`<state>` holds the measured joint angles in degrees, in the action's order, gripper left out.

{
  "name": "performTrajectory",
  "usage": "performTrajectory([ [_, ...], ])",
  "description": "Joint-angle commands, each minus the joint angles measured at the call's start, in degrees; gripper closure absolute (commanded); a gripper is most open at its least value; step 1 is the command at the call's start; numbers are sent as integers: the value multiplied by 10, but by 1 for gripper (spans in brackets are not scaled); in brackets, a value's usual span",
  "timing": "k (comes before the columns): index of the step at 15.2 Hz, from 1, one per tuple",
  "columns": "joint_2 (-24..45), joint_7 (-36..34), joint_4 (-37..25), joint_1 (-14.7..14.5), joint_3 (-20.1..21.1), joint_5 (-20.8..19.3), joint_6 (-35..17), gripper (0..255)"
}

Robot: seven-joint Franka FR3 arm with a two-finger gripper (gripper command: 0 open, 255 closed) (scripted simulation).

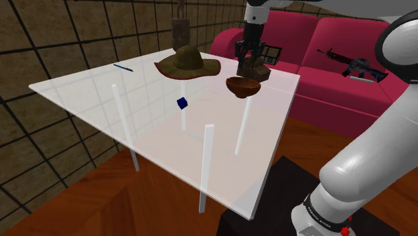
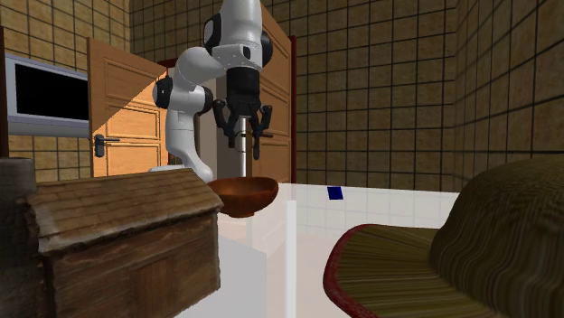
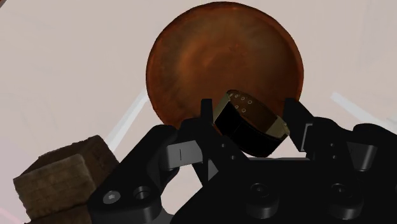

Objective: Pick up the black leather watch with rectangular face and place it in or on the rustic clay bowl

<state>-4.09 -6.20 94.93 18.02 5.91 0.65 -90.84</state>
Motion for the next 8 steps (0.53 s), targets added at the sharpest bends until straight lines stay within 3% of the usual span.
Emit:
performTrajectory([
  [1, 13, 8, -9, 4, -4, -2, -4, 255],
  [8, 4, 9, 57, 4, -4, -1, -60, 255],
])
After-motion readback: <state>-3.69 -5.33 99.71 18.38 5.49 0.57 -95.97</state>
